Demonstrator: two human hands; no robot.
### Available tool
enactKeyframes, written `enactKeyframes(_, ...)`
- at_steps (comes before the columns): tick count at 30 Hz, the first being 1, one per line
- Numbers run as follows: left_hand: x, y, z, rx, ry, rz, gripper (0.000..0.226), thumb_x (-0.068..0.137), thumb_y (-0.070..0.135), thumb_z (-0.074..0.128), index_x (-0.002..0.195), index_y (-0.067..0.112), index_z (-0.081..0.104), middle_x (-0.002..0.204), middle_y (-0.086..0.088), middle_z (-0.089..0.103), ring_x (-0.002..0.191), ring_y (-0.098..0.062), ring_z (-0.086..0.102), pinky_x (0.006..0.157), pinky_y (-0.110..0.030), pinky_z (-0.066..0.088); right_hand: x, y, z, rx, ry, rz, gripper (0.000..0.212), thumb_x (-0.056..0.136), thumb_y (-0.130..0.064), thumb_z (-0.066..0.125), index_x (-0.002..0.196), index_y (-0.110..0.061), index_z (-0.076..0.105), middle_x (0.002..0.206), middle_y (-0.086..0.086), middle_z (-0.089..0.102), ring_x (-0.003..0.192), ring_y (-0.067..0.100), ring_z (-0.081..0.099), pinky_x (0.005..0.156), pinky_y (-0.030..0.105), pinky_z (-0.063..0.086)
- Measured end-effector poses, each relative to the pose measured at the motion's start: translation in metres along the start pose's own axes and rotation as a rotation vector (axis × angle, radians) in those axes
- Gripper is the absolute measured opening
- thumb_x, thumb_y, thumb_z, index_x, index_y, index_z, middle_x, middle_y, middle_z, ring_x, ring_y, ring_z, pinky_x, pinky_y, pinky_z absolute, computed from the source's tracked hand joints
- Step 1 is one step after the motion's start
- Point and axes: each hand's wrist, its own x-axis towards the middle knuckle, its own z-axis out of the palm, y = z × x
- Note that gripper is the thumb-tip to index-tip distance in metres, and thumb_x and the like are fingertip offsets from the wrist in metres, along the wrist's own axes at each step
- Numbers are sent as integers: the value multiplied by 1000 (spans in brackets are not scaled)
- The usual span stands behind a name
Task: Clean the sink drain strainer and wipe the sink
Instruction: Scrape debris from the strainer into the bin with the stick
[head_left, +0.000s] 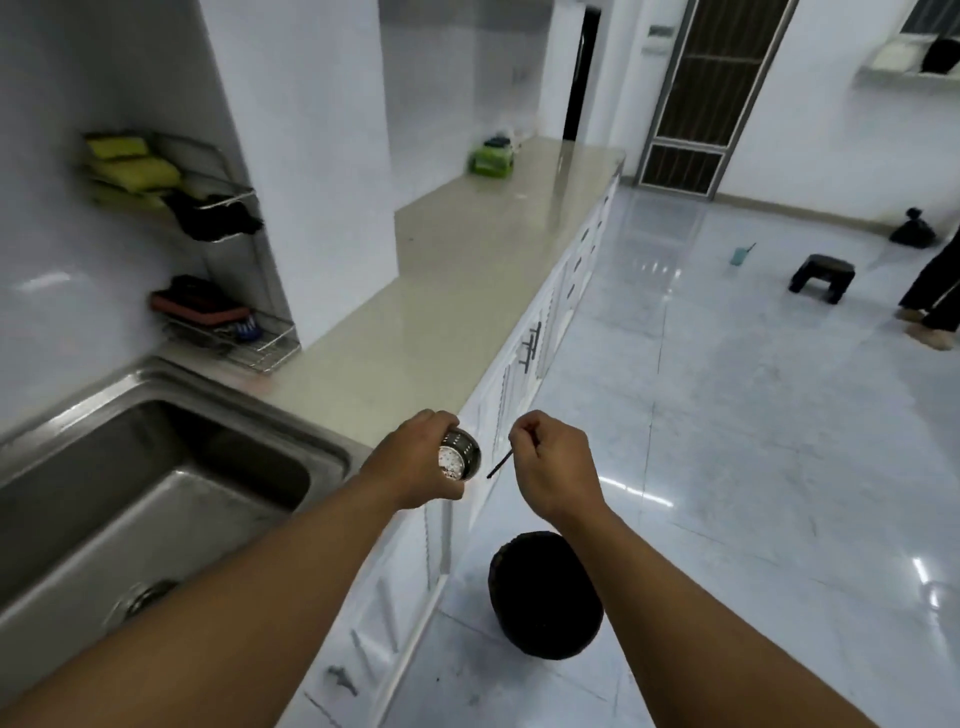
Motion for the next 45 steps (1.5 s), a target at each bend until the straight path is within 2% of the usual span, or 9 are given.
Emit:
enactKeyframes(9,-141,-100,-137,25,179,-154,86,55,42,85,132,24,52,126,5,55,113,-17,56,95,-32,49,-53,-170,81,-12,-147,-230,20,93,-18,47,82,-18,64,69,-11,61,65,7,57,58,24,43)
enactKeyframes(15,-229,-167,-183,31,225,-315,93,54,43,89,136,23,50,129,5,55,114,-18,57,96,-40,52,-87,-244,152,-34,-285,-322,20,95,-22,49,88,-15,67,82,2,69,78,21,63,75,37,55)
enactKeyframes(19,-268,-211,-193,8,241,-429,98,51,47,86,138,23,50,135,1,54,120,-20,54,101,-38,48,-97,-272,203,-24,-410,-358,21,96,-27,51,91,-18,68,84,-1,69,78,17,63,76,37,54)
enactKeyframes(23,-289,-247,-185,-1,254,-544,101,53,48,90,141,19,50,141,-8,49,128,-25,49,105,-31,41,-96,-280,245,-26,-544,-392,16,96,-29,52,93,-22,67,85,-6,67,78,10,62,71,30,52)
enactKeyframes(26,-296,-271,-173,-8,243,-622,99,53,49,90,139,16,54,131,-7,53,121,-25,53,99,-32,45,-91,-278,275,-30,-621,-414,18,97,-29,54,93,-18,67,83,-4,67,74,8,61,65,28,50)
enactKeyframes(28,-297,-286,-166,-10,243,-671,96,52,50,90,136,16,56,126,-5,55,116,-24,55,94,-30,46,-85,-275,297,-44,-683,-421,19,98,-29,54,96,-15,68,84,-1,68,75,12,63,69,32,54)
enactKeyframes(36,-288,-336,-116,-91,248,-898,95,58,47,88,141,20,50,138,-1,52,126,-21,52,101,-28,44,-62,-240,380,-88,-859,-473,20,97,-27,54,98,-15,70,86,2,70,79,18,65,76,36,55)
enactKeyframes(41,-284,-365,-79,-111,219,-1036,89,63,35,88,141,18,49,136,-2,52,123,-22,54,101,-31,47,-51,-208,424,-146,-950,-501,18,98,-31,56,102,-22,70,93,-6,72,82,9,65,73,23,52)
enactKeyframes(45,-282,-389,-51,-106,186,-1154,77,76,14,81,144,17,44,139,-5,47,123,-26,55,104,-35,47,-52,-186,455,-132,-1014,-497,14,96,-30,59,99,-24,72,90,-8,72,80,5,65,75,21,53)
